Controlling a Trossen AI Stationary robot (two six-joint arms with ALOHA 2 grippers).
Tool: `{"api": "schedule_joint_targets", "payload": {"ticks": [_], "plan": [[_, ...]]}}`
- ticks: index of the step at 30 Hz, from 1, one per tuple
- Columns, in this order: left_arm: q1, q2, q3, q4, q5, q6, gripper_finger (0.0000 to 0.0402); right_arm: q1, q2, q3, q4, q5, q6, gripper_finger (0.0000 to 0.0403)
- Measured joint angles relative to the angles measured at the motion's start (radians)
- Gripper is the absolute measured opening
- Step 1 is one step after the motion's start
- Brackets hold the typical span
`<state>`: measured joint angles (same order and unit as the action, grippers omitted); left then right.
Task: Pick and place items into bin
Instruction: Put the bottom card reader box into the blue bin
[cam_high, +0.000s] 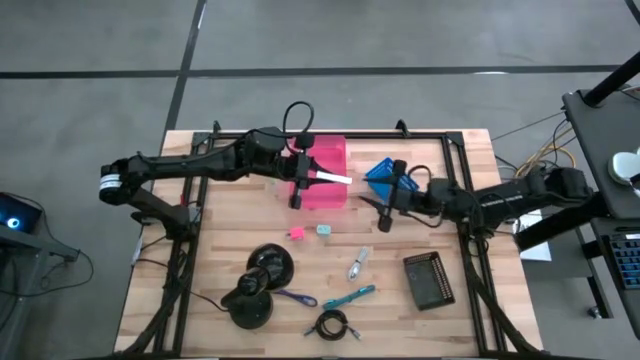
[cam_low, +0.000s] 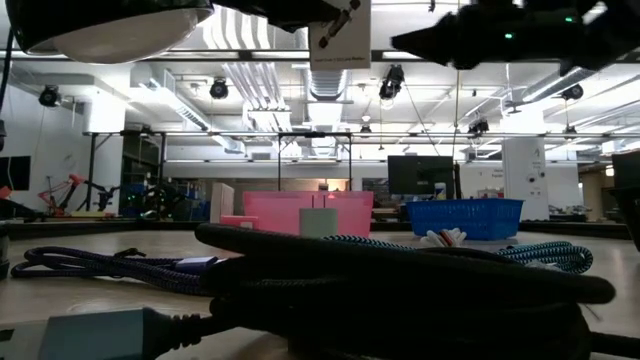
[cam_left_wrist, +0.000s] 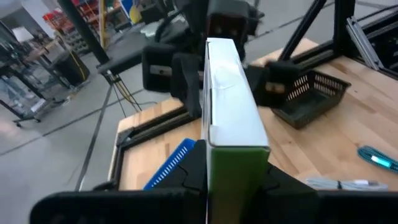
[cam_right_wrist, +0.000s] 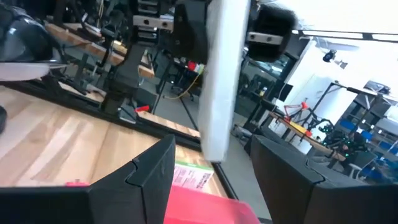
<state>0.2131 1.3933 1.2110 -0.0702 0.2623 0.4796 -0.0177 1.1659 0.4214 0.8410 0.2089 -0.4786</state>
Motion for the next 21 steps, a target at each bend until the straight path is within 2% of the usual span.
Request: {"api": "schedule_joint_targets", "payload": {"ticks": [10, 21], "plan": [[-0.004, -0.002, 0.0, -0.008, -0.006, 0.002, 0.0029, -0.074, 0.165, 0.149, -0.001, -0.004, -0.013, 0.0199], [-0.005, -0.003, -0.001, -0.005, -0.005, 0.002, 0.0034, -0.087, 0.192, 0.188, -0.039, -0.01, -0.042, 0.0191]]}}
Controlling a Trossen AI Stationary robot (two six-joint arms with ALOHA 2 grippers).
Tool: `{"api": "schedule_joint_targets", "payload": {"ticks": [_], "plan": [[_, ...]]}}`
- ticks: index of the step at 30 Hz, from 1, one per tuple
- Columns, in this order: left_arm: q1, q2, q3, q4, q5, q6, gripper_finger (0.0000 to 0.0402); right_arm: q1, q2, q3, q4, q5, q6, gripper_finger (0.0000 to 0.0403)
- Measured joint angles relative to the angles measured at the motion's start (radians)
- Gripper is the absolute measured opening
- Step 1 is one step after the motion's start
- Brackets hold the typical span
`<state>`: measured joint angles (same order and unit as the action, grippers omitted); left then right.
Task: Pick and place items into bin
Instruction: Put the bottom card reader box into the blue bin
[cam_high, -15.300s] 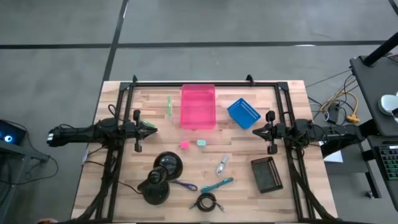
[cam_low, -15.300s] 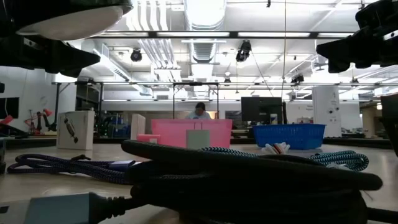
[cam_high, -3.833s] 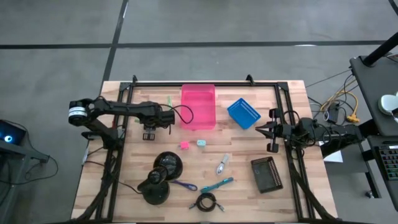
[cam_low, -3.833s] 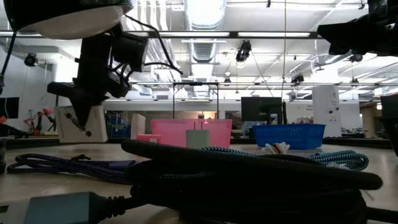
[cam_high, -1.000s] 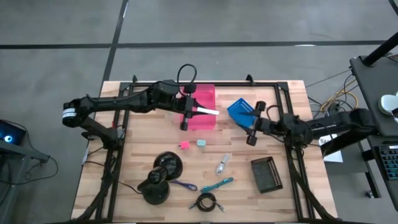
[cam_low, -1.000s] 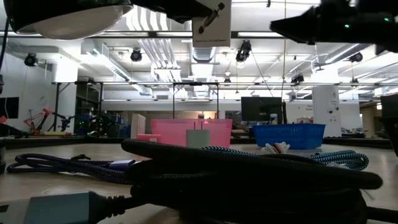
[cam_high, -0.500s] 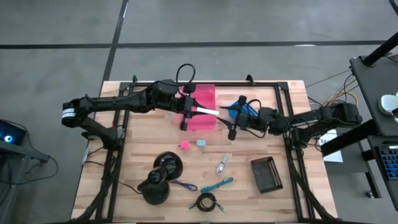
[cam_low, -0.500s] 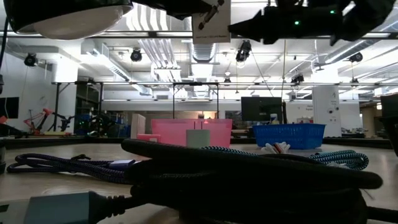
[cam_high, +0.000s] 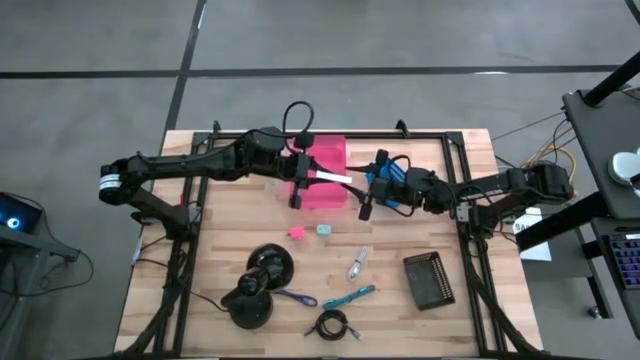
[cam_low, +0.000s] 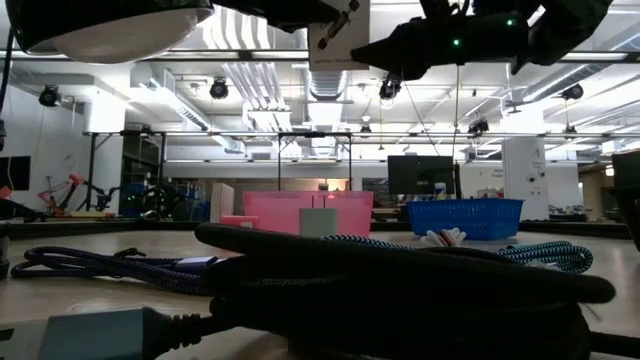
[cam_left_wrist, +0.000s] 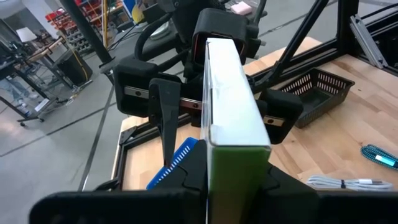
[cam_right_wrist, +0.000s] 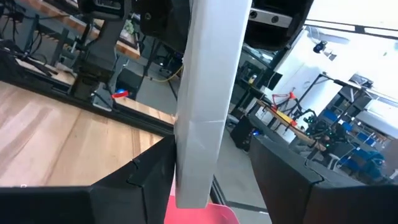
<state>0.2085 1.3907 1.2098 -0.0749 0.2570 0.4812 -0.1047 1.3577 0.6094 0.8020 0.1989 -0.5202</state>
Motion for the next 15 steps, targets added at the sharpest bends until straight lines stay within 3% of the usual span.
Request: {"api": "schedule_joint_targets", "payload": {"ticks": [5, 12, 15], "plan": [[0.0, -0.002, 0.0, 0.008, 0.005, 0.004, 0.0066, 0.0, -0.021, 0.0, -0.005, 0.004, 0.009, 0.0152], [0.0, -0.002, -0.001, 0.012, -0.006, -0.001, 0.0079, 0.0, -0.035, 0.0, -0.046, 0.005, 0.032, 0.0037], [0.0, -0.002, -0.001, 0.012, -0.015, -0.001, 0.008, 0.0, -0.036, 0.0, -0.057, 0.007, 0.022, 0.0032]]}}
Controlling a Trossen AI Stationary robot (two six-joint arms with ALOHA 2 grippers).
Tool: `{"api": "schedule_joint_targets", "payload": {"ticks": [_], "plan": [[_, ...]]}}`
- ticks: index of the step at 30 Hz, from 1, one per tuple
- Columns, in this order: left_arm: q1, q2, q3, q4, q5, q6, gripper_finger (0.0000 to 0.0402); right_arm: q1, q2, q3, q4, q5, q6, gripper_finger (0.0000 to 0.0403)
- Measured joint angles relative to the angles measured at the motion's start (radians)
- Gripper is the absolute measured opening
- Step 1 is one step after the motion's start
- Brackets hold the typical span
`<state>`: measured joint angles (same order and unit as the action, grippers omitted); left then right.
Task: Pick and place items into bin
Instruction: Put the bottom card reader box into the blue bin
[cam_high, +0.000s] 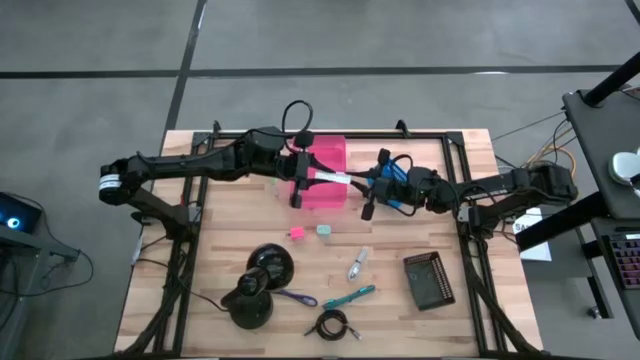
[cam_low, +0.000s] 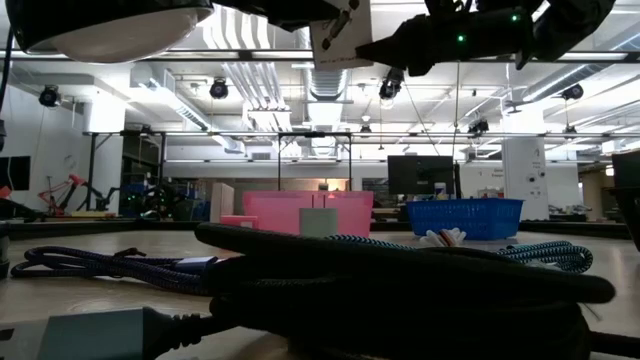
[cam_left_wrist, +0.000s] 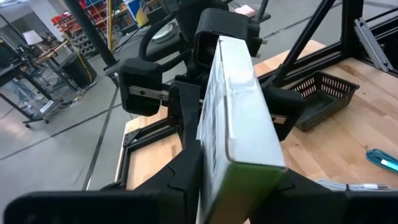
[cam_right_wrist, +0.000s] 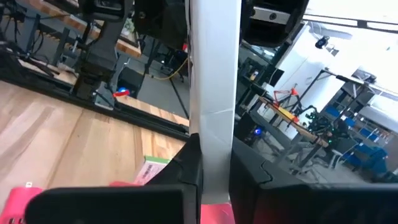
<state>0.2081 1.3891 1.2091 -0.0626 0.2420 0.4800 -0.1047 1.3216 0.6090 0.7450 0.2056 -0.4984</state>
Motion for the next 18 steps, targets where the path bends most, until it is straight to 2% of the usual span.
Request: {"api": "schedule_joint_targets", "payload": {"ticks": [3, 8, 18], "plan": [[-0.001, 0.001, 0.0, -0.001, -0.062, -0.001, 0.0081, -0.001, -0.014, 0.0, -0.038, 0.018, 0.022, 0.0032], [-0.001, -0.005, -0.002, -0.003, -0.215, 0.01, 0.0082, -0.001, -0.059, 0.013, -0.171, 0.135, 0.072, 0.0032], [-0.001, -0.016, -0.006, -0.014, -0.307, 0.051, 0.0083, 0.0, -0.156, 0.124, -0.603, 0.165, 0.272, 0.0032]]}}
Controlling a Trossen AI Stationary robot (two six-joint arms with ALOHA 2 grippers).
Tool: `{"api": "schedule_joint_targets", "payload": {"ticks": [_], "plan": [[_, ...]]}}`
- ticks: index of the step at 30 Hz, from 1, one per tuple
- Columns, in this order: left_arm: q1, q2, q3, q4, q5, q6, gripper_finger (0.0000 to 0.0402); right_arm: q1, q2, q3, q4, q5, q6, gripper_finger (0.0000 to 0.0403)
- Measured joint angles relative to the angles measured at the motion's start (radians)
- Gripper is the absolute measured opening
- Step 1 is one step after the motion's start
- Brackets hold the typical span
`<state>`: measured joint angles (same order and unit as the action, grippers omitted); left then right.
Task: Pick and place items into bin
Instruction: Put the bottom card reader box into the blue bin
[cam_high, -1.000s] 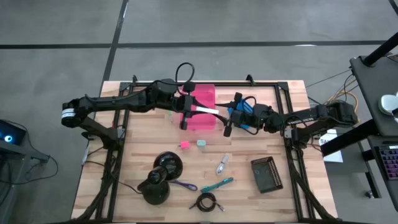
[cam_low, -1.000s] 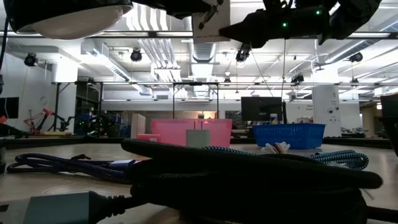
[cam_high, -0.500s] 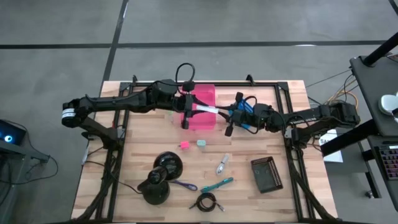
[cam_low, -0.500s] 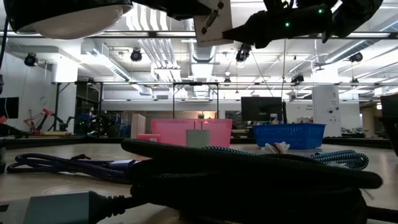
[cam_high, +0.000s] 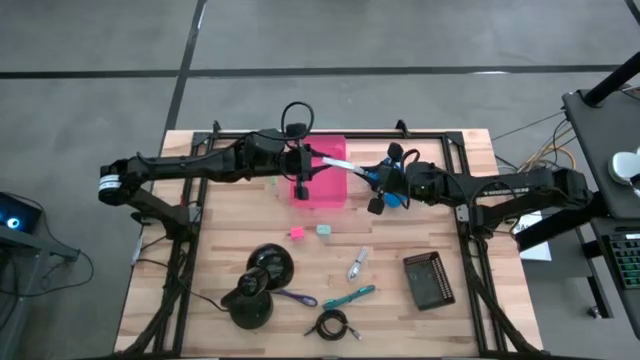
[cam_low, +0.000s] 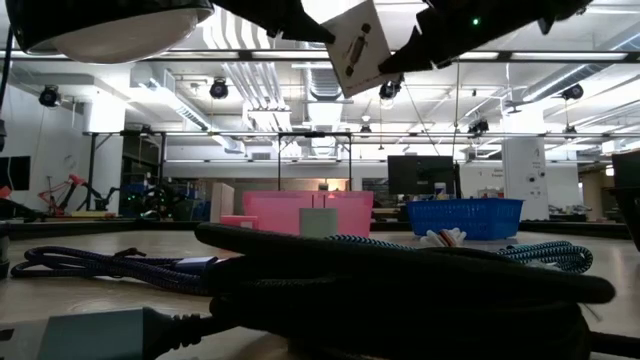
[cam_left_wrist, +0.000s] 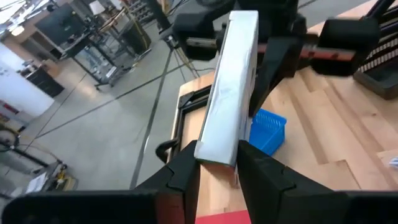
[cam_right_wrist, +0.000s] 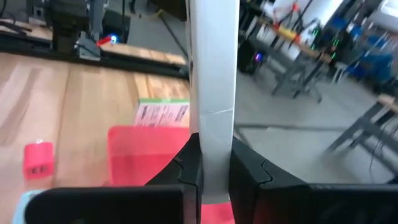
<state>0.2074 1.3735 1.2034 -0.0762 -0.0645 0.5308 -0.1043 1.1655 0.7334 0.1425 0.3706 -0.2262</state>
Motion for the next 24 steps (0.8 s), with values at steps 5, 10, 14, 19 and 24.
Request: {"api": "schedule_joint_targets", "payload": {"ticks": [5, 10, 14, 19, 24], "plan": [[-0.002, -0.013, -0.001, -0.061, -0.128, -0.041, 0.0083, 0.0, -0.008, 0.08, -0.247, 0.024, 0.106, 0.0032], [-0.004, -0.069, -0.002, -0.073, -0.243, -0.231, 0.0082, -0.007, 0.0, 0.182, -0.546, 0.113, 0.255, 0.0032], [-0.006, -0.108, -0.031, -0.067, -0.252, -0.235, 0.0082, -0.023, 0.005, 0.258, -0.808, 0.161, 0.414, 0.0032], [-0.006, -0.16, -0.048, -0.093, -0.256, -0.237, 0.0082, -0.052, 0.002, 0.325, -1.003, 0.149, 0.542, 0.0032], [-0.007, -0.169, -0.05, -0.134, -0.251, -0.237, 0.0082, -0.127, 0.016, 0.336, -1.107, 0.082, 0.621, 0.0032]]}}
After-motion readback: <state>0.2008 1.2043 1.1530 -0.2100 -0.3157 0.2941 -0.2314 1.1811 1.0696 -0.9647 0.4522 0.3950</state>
